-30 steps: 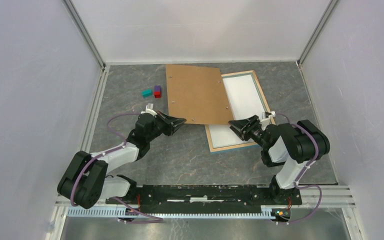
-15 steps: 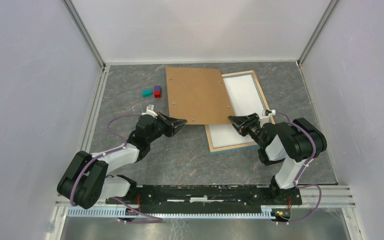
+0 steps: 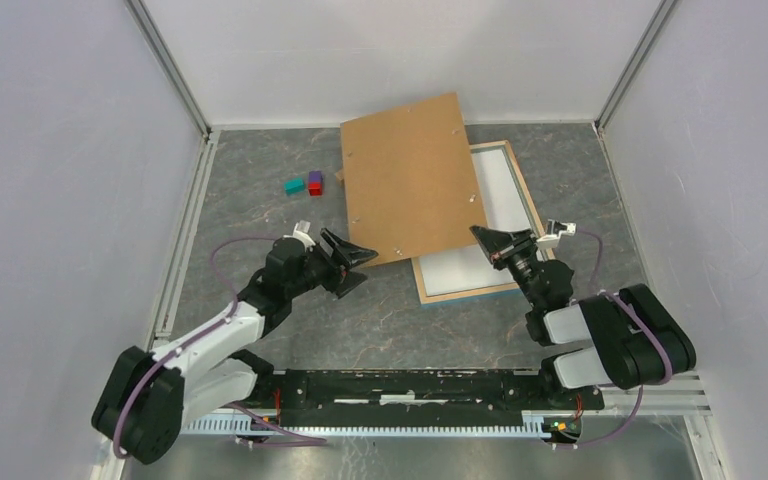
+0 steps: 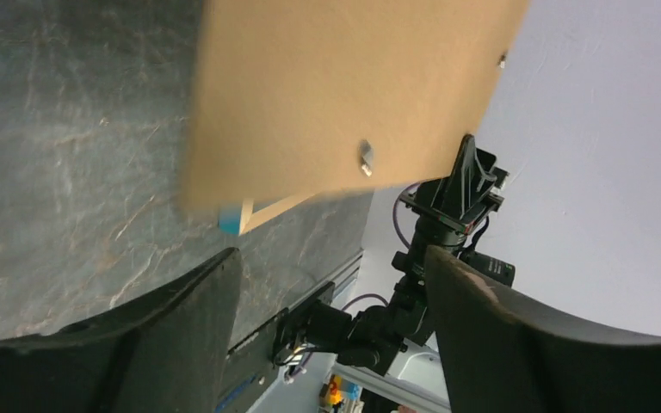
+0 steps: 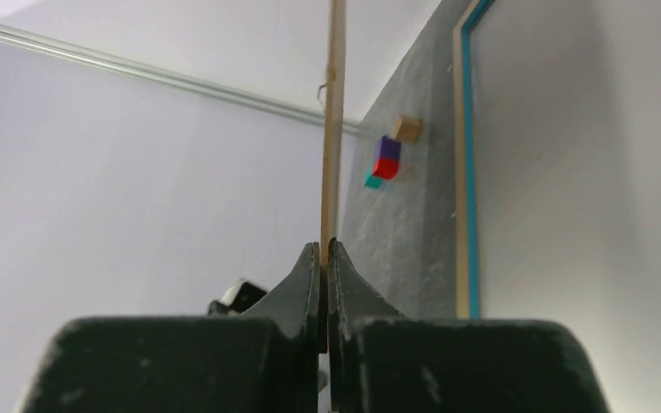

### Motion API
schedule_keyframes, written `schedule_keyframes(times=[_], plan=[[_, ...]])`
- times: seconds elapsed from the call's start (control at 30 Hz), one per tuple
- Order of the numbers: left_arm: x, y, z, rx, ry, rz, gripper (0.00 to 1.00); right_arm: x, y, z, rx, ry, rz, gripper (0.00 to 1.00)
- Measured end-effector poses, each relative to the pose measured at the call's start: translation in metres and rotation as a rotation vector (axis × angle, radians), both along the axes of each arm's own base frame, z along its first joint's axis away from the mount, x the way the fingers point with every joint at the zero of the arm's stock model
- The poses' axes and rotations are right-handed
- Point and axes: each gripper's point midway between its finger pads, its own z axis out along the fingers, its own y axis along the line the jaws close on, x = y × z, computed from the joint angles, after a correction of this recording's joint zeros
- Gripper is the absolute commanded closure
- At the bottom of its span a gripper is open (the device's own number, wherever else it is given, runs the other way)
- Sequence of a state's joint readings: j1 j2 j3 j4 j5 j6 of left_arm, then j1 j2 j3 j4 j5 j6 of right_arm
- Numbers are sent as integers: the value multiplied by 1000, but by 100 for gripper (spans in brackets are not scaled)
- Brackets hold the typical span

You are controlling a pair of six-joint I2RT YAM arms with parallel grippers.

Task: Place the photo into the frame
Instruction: Turn over the photo frame item on the photo frame.

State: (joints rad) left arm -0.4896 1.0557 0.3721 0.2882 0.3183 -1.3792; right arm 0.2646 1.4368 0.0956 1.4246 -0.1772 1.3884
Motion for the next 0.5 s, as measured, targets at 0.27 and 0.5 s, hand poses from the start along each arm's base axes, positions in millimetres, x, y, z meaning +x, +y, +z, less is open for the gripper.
schedule_keyframes(times=[0.27,0.5], plan=[[-31,26,-11,140,22,-25,0,5,-32,-19,-169,-13,-80,100],[-32,47,2,308,-45,-39,0,-1,-60,-39,-217,42,-46,100]])
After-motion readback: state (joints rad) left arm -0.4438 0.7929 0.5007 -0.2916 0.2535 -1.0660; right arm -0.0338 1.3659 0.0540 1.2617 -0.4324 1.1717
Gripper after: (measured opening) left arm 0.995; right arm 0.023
